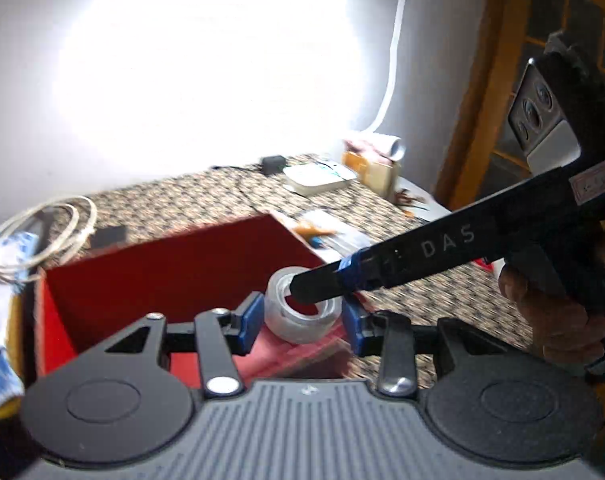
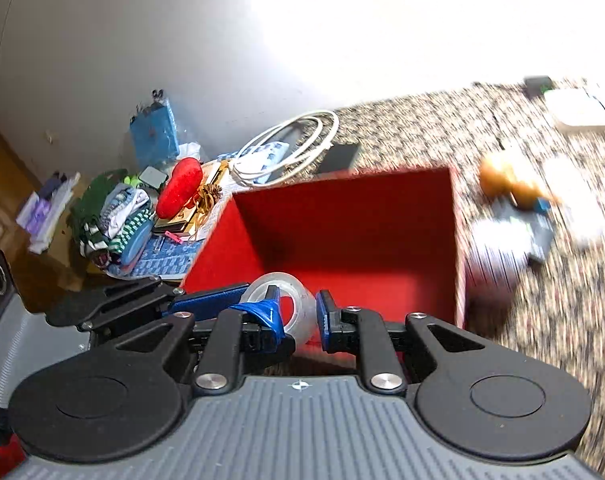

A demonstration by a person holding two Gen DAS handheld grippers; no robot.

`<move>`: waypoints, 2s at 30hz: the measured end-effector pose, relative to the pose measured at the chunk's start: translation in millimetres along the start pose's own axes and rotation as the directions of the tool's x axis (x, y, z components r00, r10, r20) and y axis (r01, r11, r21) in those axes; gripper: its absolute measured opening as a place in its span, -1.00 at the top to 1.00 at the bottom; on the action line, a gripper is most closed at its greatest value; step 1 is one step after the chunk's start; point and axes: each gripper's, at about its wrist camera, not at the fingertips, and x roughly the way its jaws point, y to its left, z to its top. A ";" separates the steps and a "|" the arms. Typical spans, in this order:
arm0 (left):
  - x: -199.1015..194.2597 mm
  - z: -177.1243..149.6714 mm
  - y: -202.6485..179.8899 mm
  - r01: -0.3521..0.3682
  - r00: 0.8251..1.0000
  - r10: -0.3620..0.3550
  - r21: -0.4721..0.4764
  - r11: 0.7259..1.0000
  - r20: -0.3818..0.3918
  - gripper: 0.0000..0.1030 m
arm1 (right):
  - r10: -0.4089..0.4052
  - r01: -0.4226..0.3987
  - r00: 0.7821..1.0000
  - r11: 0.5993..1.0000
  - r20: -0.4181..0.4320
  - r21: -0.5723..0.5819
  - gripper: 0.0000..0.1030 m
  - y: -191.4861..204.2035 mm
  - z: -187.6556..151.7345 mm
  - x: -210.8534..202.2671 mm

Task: Organize rigid objects
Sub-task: 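Carry the tape roll into the red box and open the right gripper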

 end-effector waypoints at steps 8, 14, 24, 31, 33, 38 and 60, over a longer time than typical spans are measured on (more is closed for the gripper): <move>51.7 6.3 72.7 -0.111 0.987 0.095 -0.118 0.987 -0.132 0.26 | -0.017 0.003 0.984 0.997 -0.177 -0.083 1.00 3.4 48.3 97.6; 97.8 -6.5 112.9 -0.214 0.945 0.140 -0.236 0.948 -0.295 0.25 | 0.037 -0.057 0.936 0.997 -0.350 -0.049 1.00 -10.7 59.8 171.2; 133.7 -3.7 156.7 -0.409 0.840 0.190 -0.362 0.838 -0.508 0.31 | 0.091 -0.115 0.873 0.993 -0.478 -0.022 1.00 -15.6 64.5 237.6; 119.0 -5.2 163.3 -0.405 0.862 0.172 -0.445 0.799 -0.477 0.31 | 0.165 -0.155 0.880 0.986 -0.446 0.060 1.00 -18.9 67.5 255.6; 109.8 -3.1 158.4 -0.391 0.878 0.185 -0.438 0.810 -0.442 0.31 | 0.147 -0.150 0.893 0.988 -0.425 0.026 1.00 -18.0 70.5 249.3; 76.9 3.6 140.6 -0.373 0.903 0.235 -0.387 0.843 -0.359 0.28 | 0.030 -0.089 0.899 0.989 -0.436 -0.115 1.00 -14.9 71.5 224.1; -4.5 -13.1 106.2 -0.438 0.896 0.372 -0.350 0.828 -0.243 -0.14 | -0.130 0.081 0.908 0.987 -0.399 -0.137 1.00 11.5 49.5 228.7</move>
